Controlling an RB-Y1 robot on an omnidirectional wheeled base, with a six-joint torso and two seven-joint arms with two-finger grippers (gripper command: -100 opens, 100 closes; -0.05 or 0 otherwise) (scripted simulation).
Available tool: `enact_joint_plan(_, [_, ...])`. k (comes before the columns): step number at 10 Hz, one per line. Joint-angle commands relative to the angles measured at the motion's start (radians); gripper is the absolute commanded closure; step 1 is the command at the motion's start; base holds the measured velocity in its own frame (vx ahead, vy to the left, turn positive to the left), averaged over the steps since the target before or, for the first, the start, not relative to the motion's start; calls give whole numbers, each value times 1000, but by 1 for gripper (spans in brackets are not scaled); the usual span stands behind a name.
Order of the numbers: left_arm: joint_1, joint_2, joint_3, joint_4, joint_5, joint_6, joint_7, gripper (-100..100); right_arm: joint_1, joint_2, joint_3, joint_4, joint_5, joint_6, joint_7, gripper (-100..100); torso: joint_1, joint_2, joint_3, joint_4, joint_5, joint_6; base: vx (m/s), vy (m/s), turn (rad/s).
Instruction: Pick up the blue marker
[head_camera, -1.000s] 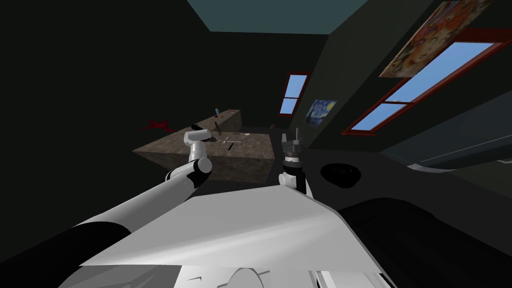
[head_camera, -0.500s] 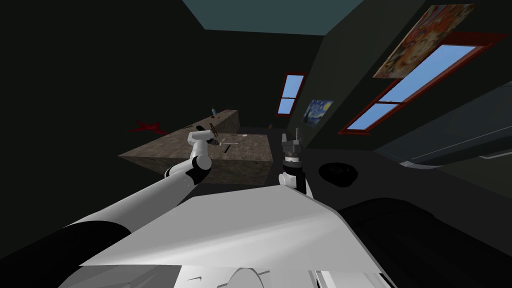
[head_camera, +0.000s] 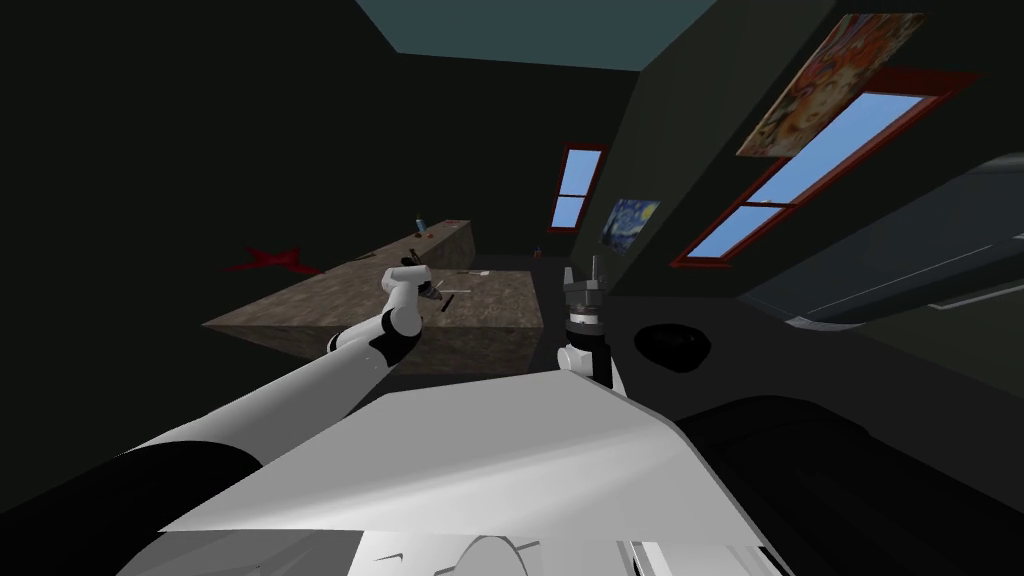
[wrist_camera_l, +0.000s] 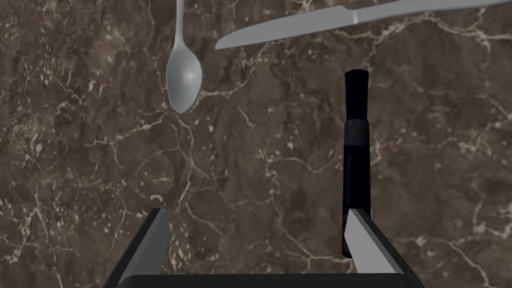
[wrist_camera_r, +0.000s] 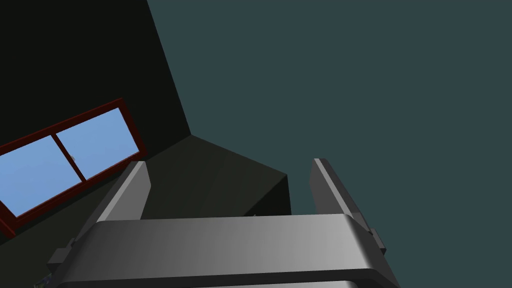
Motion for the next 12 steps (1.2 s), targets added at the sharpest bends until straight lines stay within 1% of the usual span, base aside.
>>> enact_joint_plan(1, [-10,7,10,50,-22,50,40,-100,0,0,0,0,0,0,0,0,0,0,0,0,0,0,103,-35,-108])
enact_joint_plan(2, [-10,7,10,65,-22,54,40,-100,0,0,0,0,0,0,0,0,-1,-1,-1,0,0,0,89,-39,-26])
enact_joint_plan(5, [-32,31,26,165,-56,123,100,-100,0,0,0,0,0,0,0,0,-1,-1,0,0,0,0,88,-37,-72])
enact_joint_plan(6, [-32,31,26,165,-56,123,100,-100,0,0,0,0,0,0,0,0,-1,-1,-1,0,0,0,57,-20,-10])
enact_joint_plan(8, [-41,44,33,205,-70,152,125,-100,0,0,0,0,0,0,0,0,1,2,1,0,0,0,39,-15,-37])
enact_joint_plan(9, [-40,39,31,196,-68,141,119,-100,0,0,0,0,0,0,0,0,1,3,1,1,0,0,19,-7,-6])
enact_joint_plan(10, [-41,39,31,200,-68,143,122,0,0,0,0,0,0,0,0,0,1,4,2,1,0,-1,0,0,0])
enact_joint_plan(11, [-19,89,-6,249,-18,113,72,-100,0,0,0,0,0,0,0,0,2,5,3,1,0,-1,-15,-55,142])
enact_joint_plan(12, [-19,89,-6,212,8,113,43,-100,0,0,0,0,0,0,0,0,0,7,4,1,0,-1,-38,-59,168])
